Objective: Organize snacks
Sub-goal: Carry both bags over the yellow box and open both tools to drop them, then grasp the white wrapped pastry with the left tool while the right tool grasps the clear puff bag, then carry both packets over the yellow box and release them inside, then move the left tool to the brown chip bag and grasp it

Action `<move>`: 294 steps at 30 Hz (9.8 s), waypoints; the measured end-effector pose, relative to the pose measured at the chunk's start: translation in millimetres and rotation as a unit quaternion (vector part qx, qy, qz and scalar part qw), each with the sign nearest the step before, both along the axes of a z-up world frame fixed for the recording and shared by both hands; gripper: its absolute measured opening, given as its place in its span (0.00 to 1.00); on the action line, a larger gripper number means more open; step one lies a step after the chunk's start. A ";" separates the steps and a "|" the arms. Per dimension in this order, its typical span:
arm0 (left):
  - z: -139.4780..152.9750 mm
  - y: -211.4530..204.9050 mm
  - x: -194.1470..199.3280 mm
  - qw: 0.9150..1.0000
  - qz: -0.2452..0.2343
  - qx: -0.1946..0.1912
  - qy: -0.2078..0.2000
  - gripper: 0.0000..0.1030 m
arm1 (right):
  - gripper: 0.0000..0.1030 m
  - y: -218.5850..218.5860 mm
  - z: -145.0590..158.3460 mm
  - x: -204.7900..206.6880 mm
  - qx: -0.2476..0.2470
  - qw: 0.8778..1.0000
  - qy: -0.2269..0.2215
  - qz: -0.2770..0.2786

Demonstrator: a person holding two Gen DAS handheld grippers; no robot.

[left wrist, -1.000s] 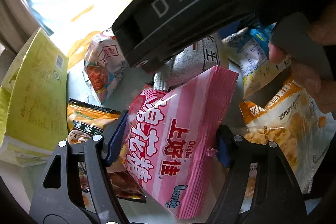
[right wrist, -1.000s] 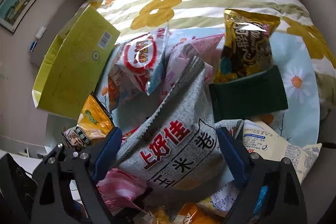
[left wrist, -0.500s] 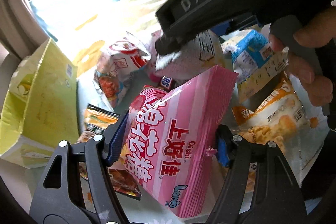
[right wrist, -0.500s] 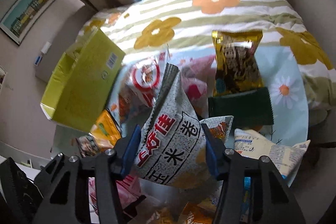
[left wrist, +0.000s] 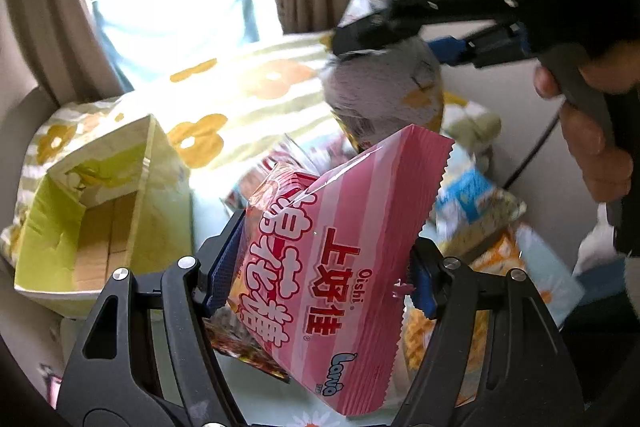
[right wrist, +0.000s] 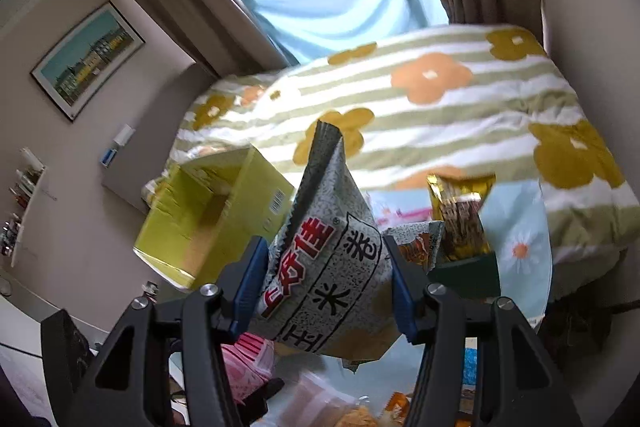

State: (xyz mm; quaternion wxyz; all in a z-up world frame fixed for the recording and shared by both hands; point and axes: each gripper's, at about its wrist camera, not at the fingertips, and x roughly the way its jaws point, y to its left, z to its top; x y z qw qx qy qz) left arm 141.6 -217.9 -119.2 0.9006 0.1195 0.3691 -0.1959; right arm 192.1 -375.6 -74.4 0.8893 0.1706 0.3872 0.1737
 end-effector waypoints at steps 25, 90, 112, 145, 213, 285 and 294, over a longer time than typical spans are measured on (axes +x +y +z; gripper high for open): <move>81.9 276.8 167.3 0.991 0.125 0.003 -0.053 0.65 | 0.51 236.4 58.3 107.9 -0.020 0.997 -0.057 0.049; 50.0 317.6 158.7 0.994 0.105 -0.002 0.045 1.00 | 1.00 261.3 13.7 77.3 -0.142 0.989 0.010 -0.039; 19.3 130.1 -5.1 0.992 0.065 -0.029 0.100 1.00 | 1.00 65.3 5.4 -105.6 -0.155 0.984 0.020 -0.088; -149.1 0.3 -76.1 0.982 -0.059 0.028 0.179 0.94 | 0.63 18.1 -190.1 -161.4 0.077 0.974 0.173 -0.124; -7.8 62.0 -29.4 0.995 0.030 -0.067 0.066 0.60 | 0.23 45.5 -60.8 -127.2 0.045 0.998 0.034 -0.037; -7.0 331.7 106.2 0.985 0.144 -0.020 0.094 1.00 | 1.00 273.1 -35.9 29.1 -0.115 0.991 0.065 0.005; 9.9 266.9 74.9 0.991 0.107 -0.028 0.078 1.00 | 1.00 184.0 -11.1 -9.3 -0.125 0.989 0.046 -0.065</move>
